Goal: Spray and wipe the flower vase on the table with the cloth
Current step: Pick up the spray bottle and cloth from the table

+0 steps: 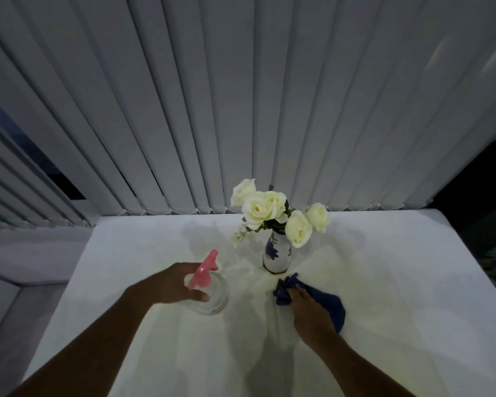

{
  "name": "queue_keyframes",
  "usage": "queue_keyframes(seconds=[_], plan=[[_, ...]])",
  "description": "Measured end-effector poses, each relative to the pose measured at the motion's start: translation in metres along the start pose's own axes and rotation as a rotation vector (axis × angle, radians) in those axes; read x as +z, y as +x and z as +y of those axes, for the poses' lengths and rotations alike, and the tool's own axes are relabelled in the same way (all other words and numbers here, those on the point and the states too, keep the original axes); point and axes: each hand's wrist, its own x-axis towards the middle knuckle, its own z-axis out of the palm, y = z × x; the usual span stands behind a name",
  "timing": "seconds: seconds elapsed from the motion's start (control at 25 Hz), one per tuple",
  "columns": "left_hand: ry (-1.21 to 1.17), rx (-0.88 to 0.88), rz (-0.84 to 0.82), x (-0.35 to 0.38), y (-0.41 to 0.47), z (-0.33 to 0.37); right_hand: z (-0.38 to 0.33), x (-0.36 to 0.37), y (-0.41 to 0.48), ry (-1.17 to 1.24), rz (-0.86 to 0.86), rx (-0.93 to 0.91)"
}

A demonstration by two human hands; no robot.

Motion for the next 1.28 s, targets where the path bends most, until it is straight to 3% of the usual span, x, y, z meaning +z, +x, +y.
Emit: queue_keyframes(seconds=[0.12, 0.28, 0.56, 0.88, 1.16, 1.28], plan=[[-0.092, 0.076, 0.174, 0.03, -0.002, -0.005, -0.003, -0.008, -0.014, -0.021, 0.07, 0.022], [0.034, 0.162, 0.163, 0.036, 0.004, 0.03, 0.008, -0.025, -0.042, 0.035, 0.196, 0.066], [0.047, 0.415, -0.032, 0.109, 0.041, 0.171, 0.088, -0.076, -0.124, 0.108, 0.378, 0.178], [0.01, 0.67, -0.321, 0.303, 0.049, 0.368, 0.257, -0.098, -0.314, 0.214, 0.557, 0.619], [0.072, 0.833, -0.656, 0.489, 0.017, 0.484, 0.38, -0.031, -0.474, 0.265, 0.529, 1.025], [0.108, 0.765, -0.658, 0.539, 0.013, 0.494, 0.395, 0.014, -0.489, 0.489, 0.39, 0.953]])
